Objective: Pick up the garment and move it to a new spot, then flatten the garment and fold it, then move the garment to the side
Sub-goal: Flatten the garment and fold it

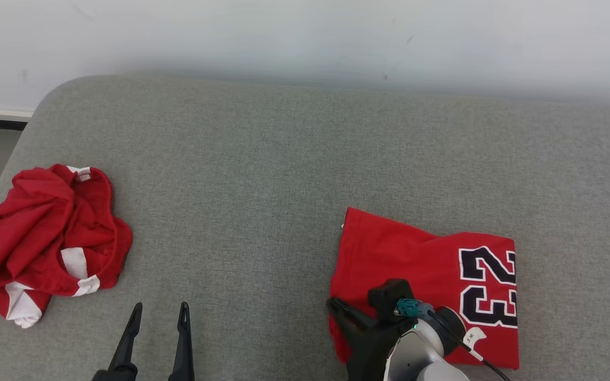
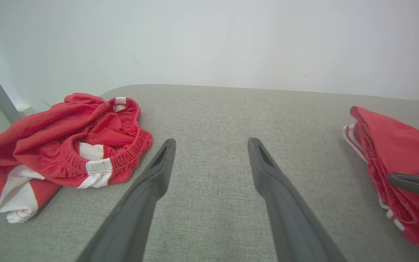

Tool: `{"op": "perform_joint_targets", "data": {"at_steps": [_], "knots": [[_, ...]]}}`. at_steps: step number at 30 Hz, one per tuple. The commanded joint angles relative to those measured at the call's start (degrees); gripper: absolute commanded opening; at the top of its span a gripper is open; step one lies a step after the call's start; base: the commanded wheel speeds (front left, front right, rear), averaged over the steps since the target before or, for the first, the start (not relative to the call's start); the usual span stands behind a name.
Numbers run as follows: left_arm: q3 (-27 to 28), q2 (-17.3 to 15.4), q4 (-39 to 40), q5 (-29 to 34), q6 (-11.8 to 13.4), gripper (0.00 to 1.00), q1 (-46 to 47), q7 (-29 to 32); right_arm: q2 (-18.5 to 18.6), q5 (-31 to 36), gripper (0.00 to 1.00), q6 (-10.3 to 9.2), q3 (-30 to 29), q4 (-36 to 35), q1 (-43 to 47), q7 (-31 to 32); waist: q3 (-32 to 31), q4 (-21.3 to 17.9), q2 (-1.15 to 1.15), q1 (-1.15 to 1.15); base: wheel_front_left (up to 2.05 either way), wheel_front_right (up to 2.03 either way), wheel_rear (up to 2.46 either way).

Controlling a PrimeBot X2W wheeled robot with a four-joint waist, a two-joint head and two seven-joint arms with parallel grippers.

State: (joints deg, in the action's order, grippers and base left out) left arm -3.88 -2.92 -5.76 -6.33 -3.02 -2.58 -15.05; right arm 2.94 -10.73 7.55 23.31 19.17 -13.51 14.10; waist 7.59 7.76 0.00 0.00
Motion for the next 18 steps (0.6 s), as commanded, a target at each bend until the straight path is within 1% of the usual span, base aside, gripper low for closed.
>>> {"op": "perform_joint_targets", "data": {"at_steps": [1, 5, 10, 13, 18], "knots": [[-0.1, 0.1, 0.0, -0.2, 0.1, 1.00, 0.2, -0.2, -0.1, -0.9, 1.00, -0.09, 0.4, 0.3, -0.5, -0.3, 0.1, 0.2, 0.00, 0.00, 0.00, 0.00, 0.00], [0.2, 0.1, -0.1, -0.1, 0.1, 1.00, 0.1, -0.2, -0.1, -4.3, 1.00, -0.09, 1.2, -0.2, -0.5, -1.4, 0.0, 0.3, 0.00, 0.00, 0.00, 0.00, 0.00], [0.7, 0.0, -0.1, 0.2, 0.3, 1.00, -0.9, -0.2, -0.1, -8.6, 1.00, -0.09, 0.0, -5.1, 2.0, -4.7, -1.3, -0.2, 0.00, 0.00, 0.00, 0.00, 0.00], [1.1, 0.0, 0.2, 0.3, 0.4, 1.00, -1.7, -0.2, -0.1, -9.4, 1.00, -0.09, -3.2, -9.1, 4.7, -7.3, -2.5, -0.9, 0.00, 0.00, 0.00, 0.00, 0.00], [1.3, 0.1, 0.7, 0.5, 0.5, 1.00, -3.1, -0.2, -0.1, -7.2, 1.00, -0.09, -11.6, -15.0, 9.7, -12.4, -4.4, -2.2, 0.00, 0.00, 0.00, 0.00, 0.00]]}}
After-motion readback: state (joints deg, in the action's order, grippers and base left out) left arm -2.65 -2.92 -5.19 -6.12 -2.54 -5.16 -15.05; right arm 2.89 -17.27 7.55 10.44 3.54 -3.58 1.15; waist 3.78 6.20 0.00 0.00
